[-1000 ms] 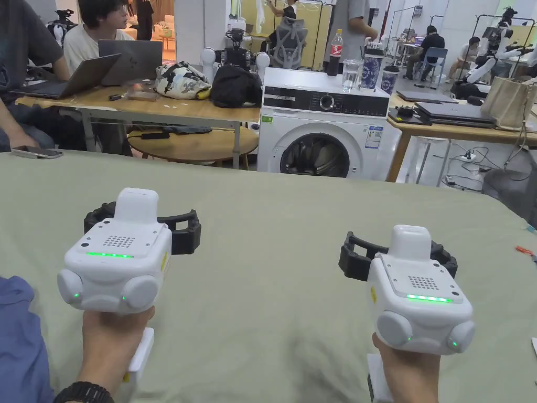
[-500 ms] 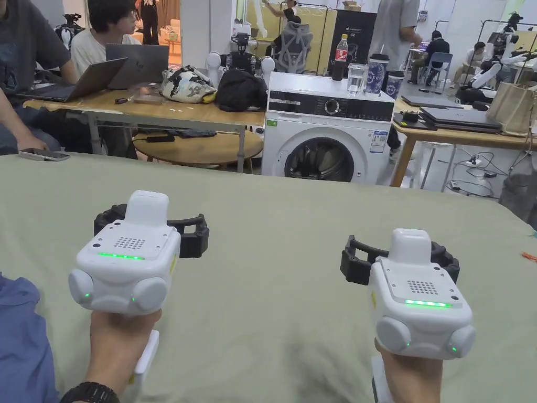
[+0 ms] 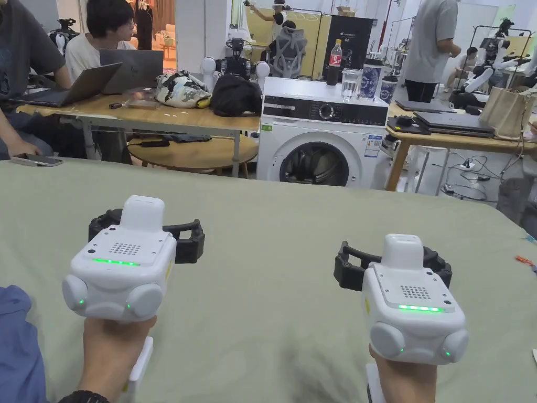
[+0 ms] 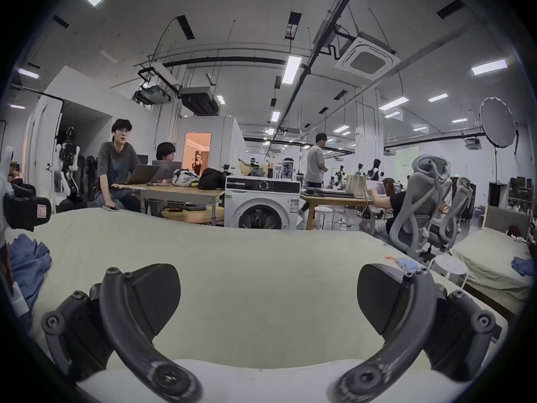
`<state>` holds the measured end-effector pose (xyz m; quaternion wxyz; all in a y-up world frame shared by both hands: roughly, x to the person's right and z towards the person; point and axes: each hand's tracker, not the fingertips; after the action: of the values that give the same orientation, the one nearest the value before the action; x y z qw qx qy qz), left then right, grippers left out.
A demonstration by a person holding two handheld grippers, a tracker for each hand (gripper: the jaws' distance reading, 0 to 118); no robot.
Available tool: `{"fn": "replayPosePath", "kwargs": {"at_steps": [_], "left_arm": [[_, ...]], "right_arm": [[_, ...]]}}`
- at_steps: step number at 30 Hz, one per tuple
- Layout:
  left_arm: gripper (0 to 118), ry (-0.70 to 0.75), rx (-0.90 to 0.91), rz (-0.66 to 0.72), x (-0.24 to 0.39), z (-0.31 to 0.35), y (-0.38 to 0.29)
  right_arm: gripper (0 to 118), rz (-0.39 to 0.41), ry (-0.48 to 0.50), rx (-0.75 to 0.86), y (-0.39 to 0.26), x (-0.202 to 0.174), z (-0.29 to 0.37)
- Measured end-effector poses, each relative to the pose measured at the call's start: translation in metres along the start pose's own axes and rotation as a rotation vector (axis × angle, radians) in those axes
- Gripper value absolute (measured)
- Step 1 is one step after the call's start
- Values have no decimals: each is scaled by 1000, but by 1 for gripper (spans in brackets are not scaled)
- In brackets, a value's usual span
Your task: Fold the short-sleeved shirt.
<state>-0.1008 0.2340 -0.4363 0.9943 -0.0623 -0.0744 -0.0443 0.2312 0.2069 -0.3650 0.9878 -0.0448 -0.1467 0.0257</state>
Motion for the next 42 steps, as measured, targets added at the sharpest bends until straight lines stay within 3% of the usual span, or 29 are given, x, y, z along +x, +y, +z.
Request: {"fn": "replayPosePath", "kwargs": {"at_steps": [32,33,35,39,41,42], "left_arm": [[114,-11,2,26,1,17,1],[111,-14,4,24,1,18,1],[93,-23,8,25,2,19,2],[26,-18,-14,16,2,17,2],[2,0,-6,2,3,18,0],[0,16,9,-10,4,21,-2]], "right_arm": [[115,14,-18,-8,6,-8,16],[106,14,-18,-4,6,-9,17],[79,10,-20,-1,7,-10,18],[1,-1,-35,5,7,-12,19],[0,-2,-39,14,8,-13,22],[0,-4,-13,12,9,-13,22]]}}
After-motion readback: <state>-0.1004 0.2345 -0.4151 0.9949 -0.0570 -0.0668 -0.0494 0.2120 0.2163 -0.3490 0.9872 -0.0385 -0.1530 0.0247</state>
